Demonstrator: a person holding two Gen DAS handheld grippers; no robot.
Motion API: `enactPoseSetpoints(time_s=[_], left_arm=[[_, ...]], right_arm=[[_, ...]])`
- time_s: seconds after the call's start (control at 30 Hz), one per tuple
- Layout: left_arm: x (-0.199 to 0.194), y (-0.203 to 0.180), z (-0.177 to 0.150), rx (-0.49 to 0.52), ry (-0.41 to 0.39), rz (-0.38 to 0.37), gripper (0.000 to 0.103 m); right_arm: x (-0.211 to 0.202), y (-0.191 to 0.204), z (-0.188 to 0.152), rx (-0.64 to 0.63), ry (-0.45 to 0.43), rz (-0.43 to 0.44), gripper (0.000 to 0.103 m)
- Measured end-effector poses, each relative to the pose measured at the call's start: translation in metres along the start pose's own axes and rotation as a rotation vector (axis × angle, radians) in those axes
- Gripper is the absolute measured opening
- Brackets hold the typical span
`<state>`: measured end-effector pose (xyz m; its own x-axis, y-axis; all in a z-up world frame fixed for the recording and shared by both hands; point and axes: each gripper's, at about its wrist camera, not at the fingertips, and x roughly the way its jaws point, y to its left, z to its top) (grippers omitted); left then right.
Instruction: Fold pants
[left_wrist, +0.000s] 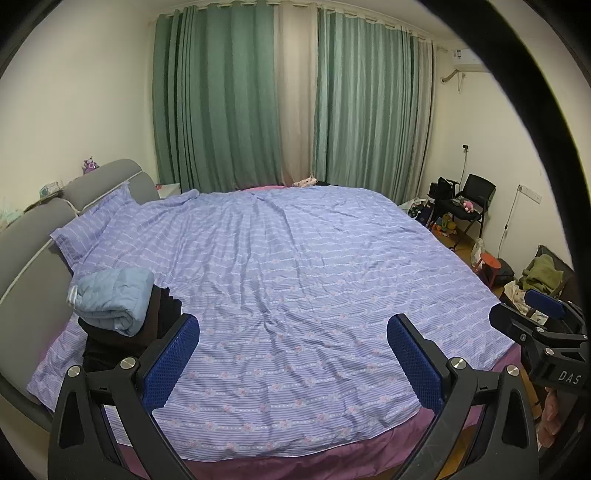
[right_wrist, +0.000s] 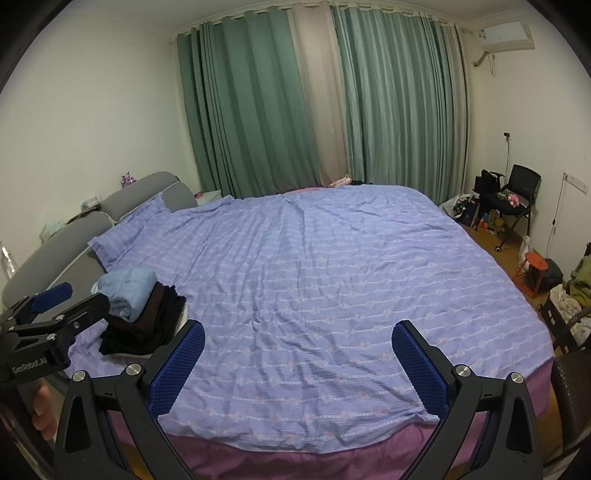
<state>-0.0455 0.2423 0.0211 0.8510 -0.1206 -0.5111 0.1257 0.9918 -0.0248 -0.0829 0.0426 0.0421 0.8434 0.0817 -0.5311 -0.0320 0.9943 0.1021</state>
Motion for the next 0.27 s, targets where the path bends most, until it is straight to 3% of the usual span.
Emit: enactPoseSetpoints(time_s=[0.27], left_arm=[[0.0021, -0.0006, -0.0005, -0.001, 0.012, 0.003, 0.103]], right_arm=[[0.0017, -0.0023, 0.0003, 0.000, 0.002, -0.008, 0.102]])
